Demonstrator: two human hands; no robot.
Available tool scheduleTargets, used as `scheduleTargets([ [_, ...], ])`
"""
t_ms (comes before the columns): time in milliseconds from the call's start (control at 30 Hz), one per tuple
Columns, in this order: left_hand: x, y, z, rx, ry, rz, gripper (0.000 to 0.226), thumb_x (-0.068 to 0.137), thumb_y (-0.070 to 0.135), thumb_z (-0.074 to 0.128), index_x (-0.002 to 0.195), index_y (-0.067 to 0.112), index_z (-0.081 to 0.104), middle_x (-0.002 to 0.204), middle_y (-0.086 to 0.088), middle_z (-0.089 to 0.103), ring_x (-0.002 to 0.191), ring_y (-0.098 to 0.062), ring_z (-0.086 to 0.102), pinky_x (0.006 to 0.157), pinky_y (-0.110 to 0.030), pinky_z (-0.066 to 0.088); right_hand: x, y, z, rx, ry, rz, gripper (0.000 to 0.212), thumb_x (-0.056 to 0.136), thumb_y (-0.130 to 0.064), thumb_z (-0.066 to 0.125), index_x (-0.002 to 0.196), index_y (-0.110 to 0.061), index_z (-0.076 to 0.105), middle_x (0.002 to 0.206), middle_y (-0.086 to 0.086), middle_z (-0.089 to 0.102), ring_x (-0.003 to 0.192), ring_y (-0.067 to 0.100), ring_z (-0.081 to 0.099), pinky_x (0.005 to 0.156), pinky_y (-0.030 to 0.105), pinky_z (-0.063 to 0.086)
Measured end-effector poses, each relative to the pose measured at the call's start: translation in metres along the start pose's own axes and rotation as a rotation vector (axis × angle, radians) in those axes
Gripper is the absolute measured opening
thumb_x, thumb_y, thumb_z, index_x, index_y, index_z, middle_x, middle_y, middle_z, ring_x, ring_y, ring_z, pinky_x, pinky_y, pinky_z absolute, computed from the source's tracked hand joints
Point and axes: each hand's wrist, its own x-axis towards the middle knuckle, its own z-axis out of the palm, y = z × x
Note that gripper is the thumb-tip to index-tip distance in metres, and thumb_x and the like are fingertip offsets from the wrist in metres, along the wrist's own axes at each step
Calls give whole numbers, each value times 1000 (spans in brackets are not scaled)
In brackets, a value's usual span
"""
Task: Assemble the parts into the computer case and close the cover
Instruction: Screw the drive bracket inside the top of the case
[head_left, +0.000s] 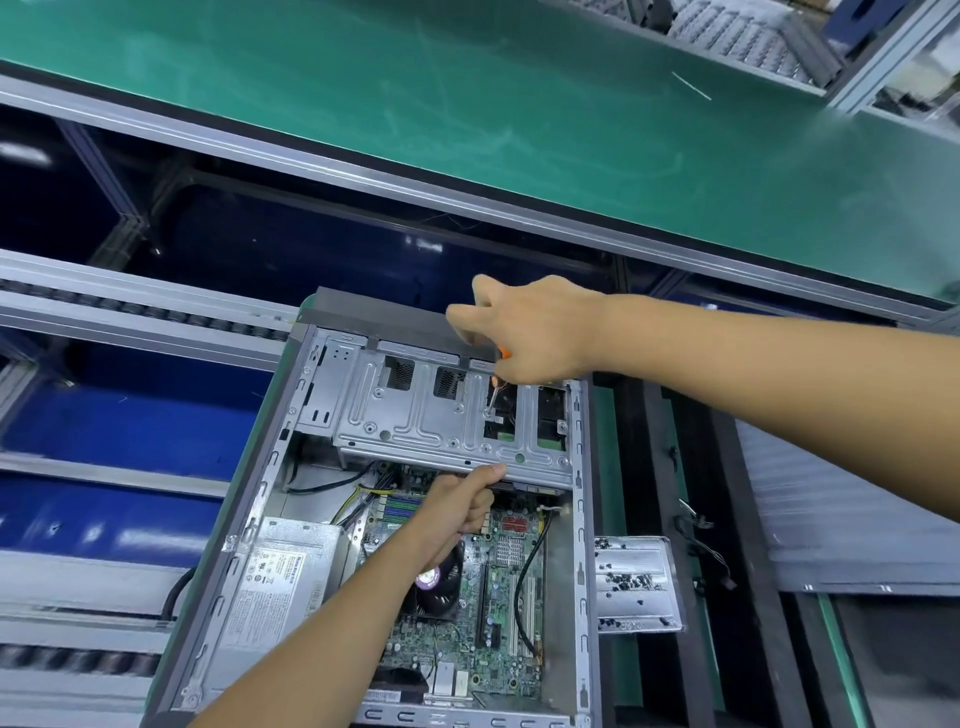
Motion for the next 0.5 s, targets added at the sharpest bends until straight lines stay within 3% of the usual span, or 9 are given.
scheduleTargets([
  [67,-1,2,1,-3,-1,-6,37,96,46,63,66,30,78,53,4,22,51,-15,18,52,-21,29,1,8,-4,46,-76,-86,28,88,-16,57,99,-32,37,98,-4,40,69,17,52,52,32,30],
  [133,0,1,1,-4,-2,-3,40,96,46,62,62,32,77,53,4,22,51,-16,18,51,-21,29,2,17,-6,46,-82,-142,23,87,-10,57,94,-28,43,91,-9,40,70,10,48,54,32,29],
  [233,-1,2,1,-24,3,7,35,96,46,63,70,29,79,53,4,22,52,-16,17,51,-22,27,-1,25,-7,179,-70,-104,19,83,-8,57,91,-25,54,89,-13,48,74,10,60,55,32,41],
  [300,0,2,1,-29,7,12,36,96,45,63,70,27,79,54,4,21,53,-16,16,51,-23,26,-3,25,-7,250,-78,-78,16,86,-8,56,92,-23,54,91,-10,56,66,12,69,56,39,51],
  [333,0,1,2,-23,10,20,42,96,44,63,61,28,77,54,4,21,53,-16,16,51,-23,26,-5,25,-5,285,-84,-60,15,87,-7,54,92,-21,53,90,-5,60,58,10,69,56,42,53],
  [433,0,-1,2,-5,9,19,52,97,44,62,47,28,64,54,3,20,52,-16,16,51,-22,27,-7,21,0,342,-68,-17,16,89,-2,48,91,-19,46,74,3,62,43,8,61,48,36,49],
  [500,1,-1,0,1,11,19,53,96,44,63,46,28,63,54,3,21,52,-16,16,50,-21,27,-3,15,2,321,-40,21,15,91,-4,48,89,-18,43,68,2,58,46,10,51,45,29,38],
])
